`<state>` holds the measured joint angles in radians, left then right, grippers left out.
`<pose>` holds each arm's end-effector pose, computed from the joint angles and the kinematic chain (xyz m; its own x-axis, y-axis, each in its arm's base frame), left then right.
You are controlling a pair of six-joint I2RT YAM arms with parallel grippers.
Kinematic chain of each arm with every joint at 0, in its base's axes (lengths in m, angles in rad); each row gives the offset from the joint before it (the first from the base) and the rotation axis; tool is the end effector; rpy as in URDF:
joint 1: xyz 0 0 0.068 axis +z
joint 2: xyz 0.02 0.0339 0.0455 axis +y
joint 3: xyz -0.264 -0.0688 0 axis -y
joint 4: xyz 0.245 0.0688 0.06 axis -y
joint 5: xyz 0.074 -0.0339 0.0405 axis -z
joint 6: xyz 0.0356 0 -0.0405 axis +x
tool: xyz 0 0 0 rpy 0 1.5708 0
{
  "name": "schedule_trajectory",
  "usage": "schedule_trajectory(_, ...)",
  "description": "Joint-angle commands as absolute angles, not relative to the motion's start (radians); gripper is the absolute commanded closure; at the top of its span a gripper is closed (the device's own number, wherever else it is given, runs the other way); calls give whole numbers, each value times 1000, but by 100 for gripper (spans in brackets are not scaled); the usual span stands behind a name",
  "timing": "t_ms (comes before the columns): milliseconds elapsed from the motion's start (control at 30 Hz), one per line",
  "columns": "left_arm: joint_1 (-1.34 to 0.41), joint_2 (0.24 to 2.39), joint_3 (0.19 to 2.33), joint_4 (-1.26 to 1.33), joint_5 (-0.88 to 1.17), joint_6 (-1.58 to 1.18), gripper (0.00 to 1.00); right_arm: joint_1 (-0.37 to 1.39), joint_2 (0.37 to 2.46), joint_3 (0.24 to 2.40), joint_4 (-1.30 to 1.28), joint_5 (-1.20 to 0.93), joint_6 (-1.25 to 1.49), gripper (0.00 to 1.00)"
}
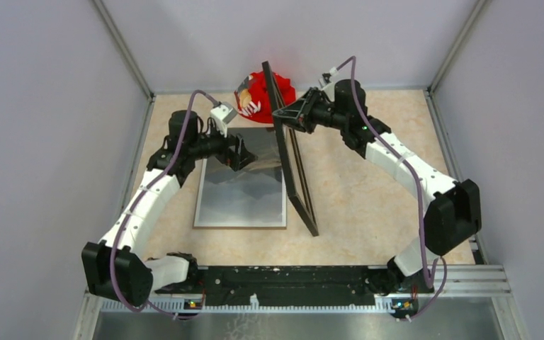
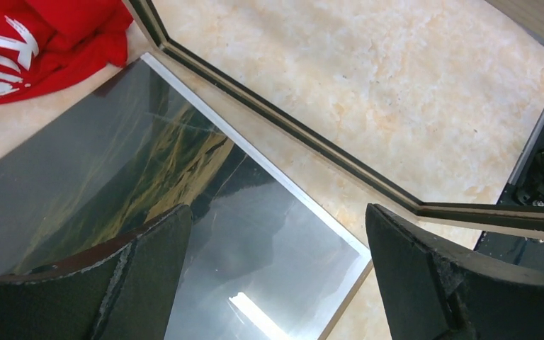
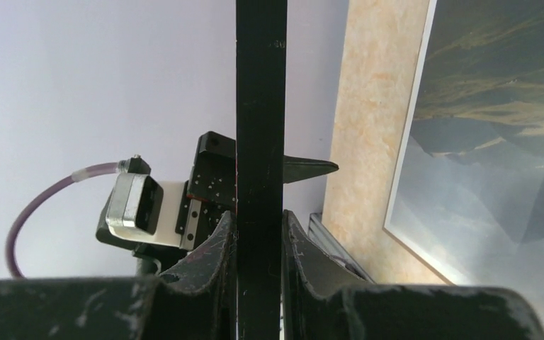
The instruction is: Put the photo into the frame
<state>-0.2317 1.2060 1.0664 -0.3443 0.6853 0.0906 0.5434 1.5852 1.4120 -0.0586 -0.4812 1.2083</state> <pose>0.2544 -0.0832 0.3382 -0.3855 0.1629 -0.9082 0.7611 0.6127 -0.2132 0.3152 0.2097 0.3701 -0.8588 0.4495 -0.2457 -0.1154 0.2975 0.9477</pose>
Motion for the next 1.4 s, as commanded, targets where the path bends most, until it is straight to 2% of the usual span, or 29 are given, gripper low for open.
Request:
schedule_trajectory(0, -262, 1195, 1135, -294, 686, 32, 1, 472, 1491, 1319, 56, -587, 1278, 78)
schedule_trajectory(133, -332, 1187, 1180, -252, 636, 8, 1, 415, 1458, 1262, 54, -629, 1277, 62)
schedule_trajectory(267, -395, 1252, 1260, -284, 610, 2, 2, 369, 1427, 1264, 20, -636, 1257, 36)
schedule_trajectory(300, -411, 1264, 1272, -288, 592, 7, 2, 357, 1424, 1277, 6, -641, 1246, 32)
schedule_trajectory(400, -441, 1294, 1303, -302, 557, 23, 2, 312, 1406, 1323, -119, -645, 1174, 29)
schedule_trajectory(700, -465, 1354, 1322, -309, 497, 45, 2, 165, 1362, 1411, -408, -651, 947, 25)
schedule_trajectory(833, -464, 1350, 1301, -301, 449, 72, 1, 142, 1371, 1407, -422, -718, 902, 19)
schedule_trajectory(1033, -465, 1342, 1264, -300, 420, 90, 2, 125, 1378, 1445, -453, -753, 865, 19)
schedule_trajectory(1133, -464, 1338, 1248, -298, 404, 99, 2, 121, 1383, 1527, -580, -689, 778, 21)
schedule_trajectory(1233, -465, 1336, 1237, -297, 389, 113, 2, 120, 1400, 1600, -735, -591, 671, 29)
schedule_trajectory(1367, -465, 1334, 1222, -296, 360, 123, 2, 120, 1402, 1575, -848, -490, 576, 33)
